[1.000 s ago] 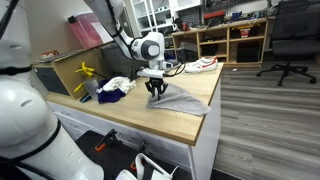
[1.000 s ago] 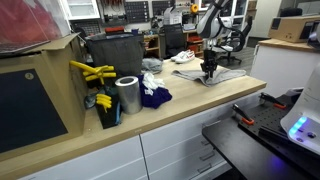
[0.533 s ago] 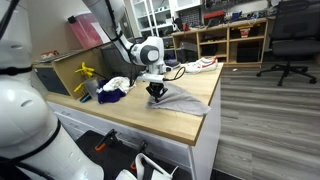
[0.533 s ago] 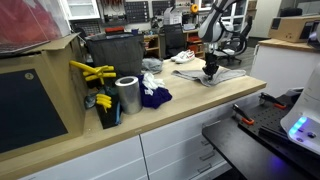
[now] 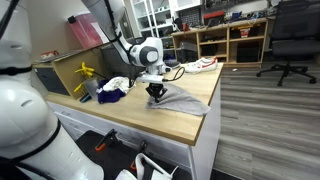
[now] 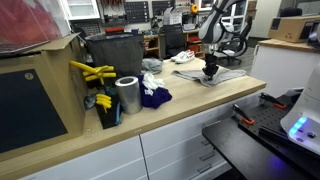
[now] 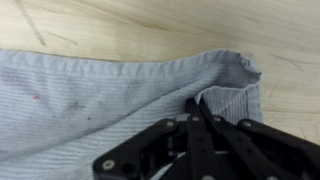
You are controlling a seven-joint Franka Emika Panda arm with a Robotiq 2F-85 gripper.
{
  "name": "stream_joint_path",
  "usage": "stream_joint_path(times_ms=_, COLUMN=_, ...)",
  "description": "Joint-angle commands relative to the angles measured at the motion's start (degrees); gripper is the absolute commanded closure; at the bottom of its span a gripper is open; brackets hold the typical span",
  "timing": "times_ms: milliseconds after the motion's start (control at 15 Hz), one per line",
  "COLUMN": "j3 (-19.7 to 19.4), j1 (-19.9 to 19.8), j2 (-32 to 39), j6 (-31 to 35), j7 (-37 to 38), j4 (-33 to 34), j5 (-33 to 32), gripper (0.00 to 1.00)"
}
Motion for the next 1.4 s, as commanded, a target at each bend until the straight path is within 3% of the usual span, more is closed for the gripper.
stream_joint_path(times_ms=0, j3=2.8, j1=0.4, j2=1.1, j6=1.6, j7=-0.8, j4=-3.2, j5=1.9, gripper=0.99)
stream_joint_path(times_ms=600, j3=9.7, j1=1.9, j2=2.1, j6=-2.1, j7=-1.8, j4=-4.3, j5=7.1, gripper=0.99)
stream_joint_path(times_ms=1067, j3=10.3, j1=3.6, j2=2.5, j6=-5.6, j7=-1.3, j4=-3.5, j5=8.4, gripper=0.99)
stream_joint_path(times_ms=1133, j3=10.0, j1=3.8, j2=1.8, j6=-5.4, j7=-1.1, j4=-3.8, j5=8.0, gripper=0.73)
stream_joint_path(times_ms=1200, j3=9.8, j1=3.7, j2=1.1, j6=-5.0, j7=-1.3, j4=-4.2, j5=7.7, gripper=0.72)
stream_joint_path(times_ms=1333, j3=9.4, j1=3.4, j2=-0.7, j6=-5.6, j7=-1.8, j4=-4.8, j5=7.0, gripper=0.59)
